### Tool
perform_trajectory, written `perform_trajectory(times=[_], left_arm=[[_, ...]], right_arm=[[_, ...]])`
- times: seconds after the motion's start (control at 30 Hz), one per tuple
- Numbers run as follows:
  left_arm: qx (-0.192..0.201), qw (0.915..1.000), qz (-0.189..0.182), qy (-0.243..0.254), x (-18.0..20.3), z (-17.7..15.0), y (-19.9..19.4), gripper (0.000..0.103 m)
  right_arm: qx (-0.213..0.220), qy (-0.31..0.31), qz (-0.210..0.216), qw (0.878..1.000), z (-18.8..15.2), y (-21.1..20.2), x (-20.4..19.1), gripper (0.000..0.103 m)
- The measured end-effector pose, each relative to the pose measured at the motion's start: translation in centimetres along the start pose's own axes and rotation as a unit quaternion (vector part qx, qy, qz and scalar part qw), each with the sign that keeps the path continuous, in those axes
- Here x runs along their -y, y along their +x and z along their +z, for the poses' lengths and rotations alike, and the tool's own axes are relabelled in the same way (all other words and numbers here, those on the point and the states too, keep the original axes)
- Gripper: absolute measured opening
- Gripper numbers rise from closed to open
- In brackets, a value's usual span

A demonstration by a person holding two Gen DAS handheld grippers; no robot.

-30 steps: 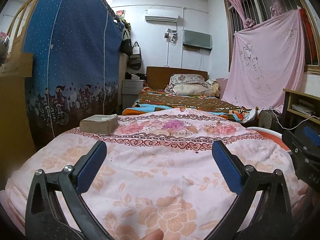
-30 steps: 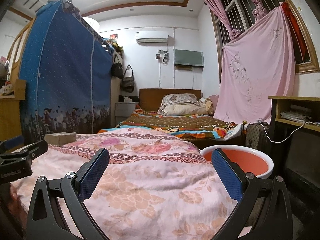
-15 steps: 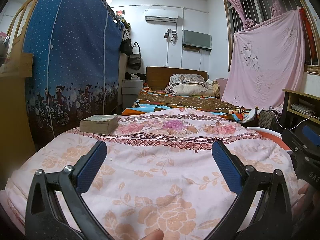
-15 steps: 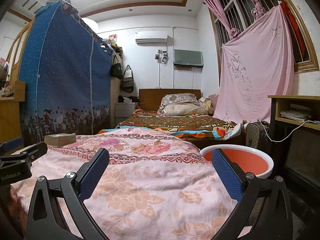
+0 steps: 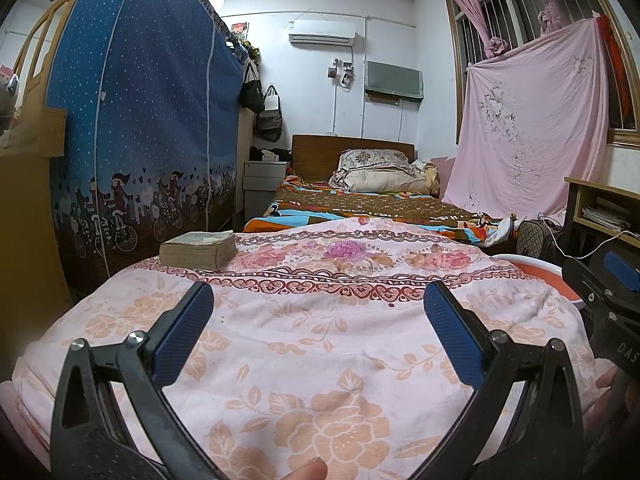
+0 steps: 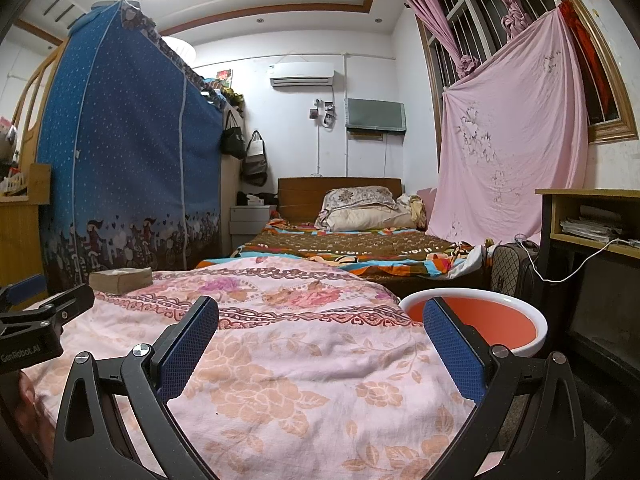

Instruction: Collect trash

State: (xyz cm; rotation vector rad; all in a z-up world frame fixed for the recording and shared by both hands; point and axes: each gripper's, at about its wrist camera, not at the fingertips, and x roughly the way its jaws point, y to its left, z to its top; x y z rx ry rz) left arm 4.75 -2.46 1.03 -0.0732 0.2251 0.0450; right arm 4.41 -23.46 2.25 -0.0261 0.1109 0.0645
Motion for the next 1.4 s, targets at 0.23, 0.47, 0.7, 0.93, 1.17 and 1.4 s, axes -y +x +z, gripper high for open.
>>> perform_trajectory(times=[0.23,0.47,0.7,0.93,1.17,1.4], left_arm=[[0.000,1.0000,0.000,0.000,0.00,-0.02,0.01,0.092],[-0.001,1.0000,0.000,-0.001,0.07,0.13,-0.13,0.092],[-0.001,1.0000,-0.002,-0.001,0.08,0.19,-0.15,0.092],[0.006,1.0000,-0.001,0.000,0.22,0.51,-0.62,0.092],[-0.001,1.0000,0.004,-0.004,0.06,0.58,-0.30,0.092],[-0.002,1.0000,0.005,-0.008,-0.03,0.56,-0.12,0.092]], right_arm=[[-0.001,0.000,0.001,1.000,-0.04,0.04,0.06,0.103],[-0.002,0.001,0.001,1.000,-0.17,0.01,0.06,0.103],[-0.002,0.001,0.001,1.000,-0.15,-0.01,0.04,0.103],[-0.002,0.001,0.001,1.000,-0.12,0.00,0.08,0.103],[-0.002,0.001,0.001,1.000,-0.10,0.00,0.08,0.103],[-0.006,0.000,0.002,1.000,-0.36,-0.04,-0.22,0.103]])
